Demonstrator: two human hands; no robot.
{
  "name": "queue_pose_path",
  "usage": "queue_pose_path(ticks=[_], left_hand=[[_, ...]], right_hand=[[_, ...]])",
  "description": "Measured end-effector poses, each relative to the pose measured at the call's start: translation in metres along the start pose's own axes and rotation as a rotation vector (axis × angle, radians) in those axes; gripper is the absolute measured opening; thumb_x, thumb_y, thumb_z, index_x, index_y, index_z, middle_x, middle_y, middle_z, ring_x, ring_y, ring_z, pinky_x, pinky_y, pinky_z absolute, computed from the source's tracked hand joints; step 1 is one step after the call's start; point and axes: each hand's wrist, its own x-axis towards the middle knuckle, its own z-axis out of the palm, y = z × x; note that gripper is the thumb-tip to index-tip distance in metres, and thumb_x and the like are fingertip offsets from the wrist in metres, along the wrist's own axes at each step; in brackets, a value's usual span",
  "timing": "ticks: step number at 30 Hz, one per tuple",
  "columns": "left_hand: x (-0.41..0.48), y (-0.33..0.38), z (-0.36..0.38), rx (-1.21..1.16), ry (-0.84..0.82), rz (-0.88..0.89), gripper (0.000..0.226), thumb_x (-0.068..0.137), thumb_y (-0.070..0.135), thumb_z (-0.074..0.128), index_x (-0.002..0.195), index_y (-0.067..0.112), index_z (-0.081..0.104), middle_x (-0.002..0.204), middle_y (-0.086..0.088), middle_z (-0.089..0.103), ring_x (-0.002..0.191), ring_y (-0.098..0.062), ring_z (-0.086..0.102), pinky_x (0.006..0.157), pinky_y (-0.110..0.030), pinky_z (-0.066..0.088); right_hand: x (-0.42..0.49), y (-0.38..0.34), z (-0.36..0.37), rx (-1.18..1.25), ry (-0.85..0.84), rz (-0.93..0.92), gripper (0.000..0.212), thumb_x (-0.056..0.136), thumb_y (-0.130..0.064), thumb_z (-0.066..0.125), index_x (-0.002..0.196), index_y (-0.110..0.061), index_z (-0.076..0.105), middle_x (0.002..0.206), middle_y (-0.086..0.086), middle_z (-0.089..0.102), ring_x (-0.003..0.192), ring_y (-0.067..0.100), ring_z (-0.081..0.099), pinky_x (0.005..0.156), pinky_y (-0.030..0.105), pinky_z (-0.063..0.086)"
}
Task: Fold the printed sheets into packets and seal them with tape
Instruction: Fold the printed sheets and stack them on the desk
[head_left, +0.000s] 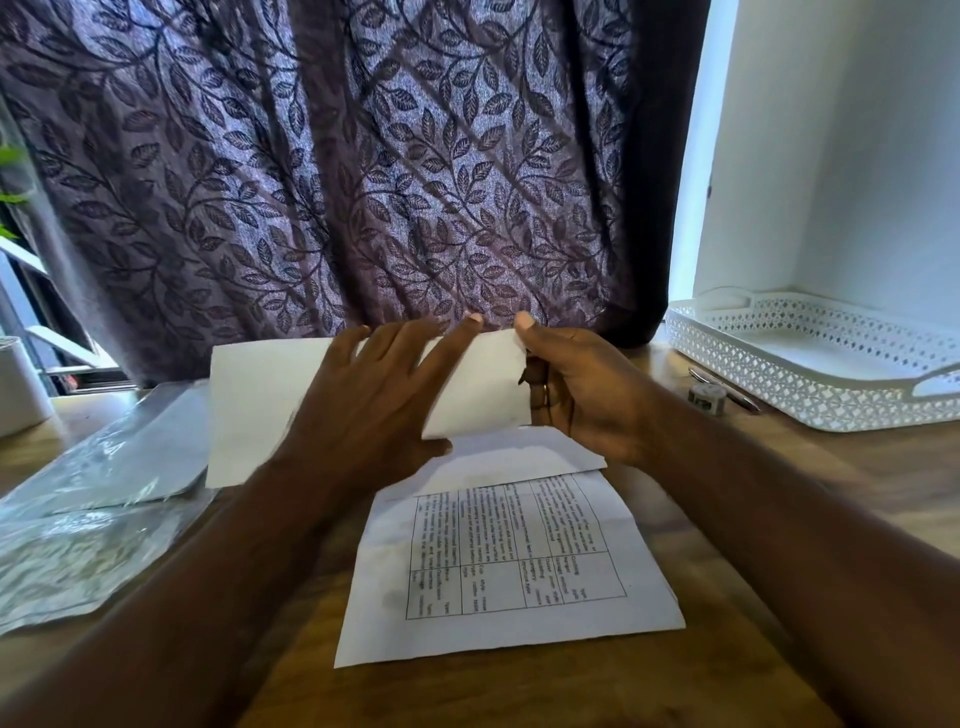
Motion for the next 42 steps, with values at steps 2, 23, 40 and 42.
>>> queue_pose_path(ticks=[2, 23, 40, 42], left_hand=[[-0.002, -0.006, 0.001, 0.007, -0.004, -0.016, 0.121, 0.059, 0.067, 0.08, 0.156, 0.021, 0.024, 0.141, -0.011, 0.049, 0.121, -0.034, 0.052, 0.102, -0.053, 0.04], [-0.018, -0.03, 0.02, -0.064, -0.059, -0.194, 0.136, 0.049, 0.081, 0.075, 0.158, 0.027, 0.014, 0.141, -0.005, 0.048, 0.122, -0.032, 0.052, 0.103, -0.057, 0.04], [-0.023, -0.044, 0.023, -0.121, -0.017, -0.357, 0.13, 0.055, 0.091, 0.055, 0.158, 0.026, 0.009, 0.144, -0.007, 0.043, 0.129, -0.033, 0.045, 0.11, -0.071, 0.024], [-0.023, -0.046, 0.024, -0.158, -0.034, -0.385, 0.13, 0.055, 0.091, 0.054, 0.158, 0.027, 0.008, 0.146, -0.007, 0.04, 0.132, -0.034, 0.042, 0.109, -0.073, 0.024]], right_hand=[[0.001, -0.002, -0.01, -0.019, 0.021, -0.02, 0.04, 0.104, -0.036, 0.048, 0.104, -0.004, 0.072, 0.089, 0.017, 0.075, 0.072, 0.026, 0.072, 0.069, 0.038, 0.061], [0.022, 0.032, -0.074, -1.167, -0.062, 0.155, 0.052, 0.072, -0.035, 0.089, 0.115, -0.022, 0.062, 0.098, -0.007, 0.06, 0.087, 0.007, 0.058, 0.069, 0.024, 0.047], [0.006, -0.013, -0.086, -0.234, 0.794, -0.404, 0.006, 0.096, -0.011, 0.061, 0.101, -0.013, 0.065, 0.096, 0.008, 0.07, 0.078, 0.027, 0.072, 0.066, 0.052, 0.062], [0.003, -0.017, -0.079, -0.187, 0.754, -0.442, 0.006, 0.097, -0.011, 0.061, 0.103, -0.012, 0.065, 0.099, 0.007, 0.071, 0.08, 0.023, 0.073, 0.062, 0.045, 0.062]])
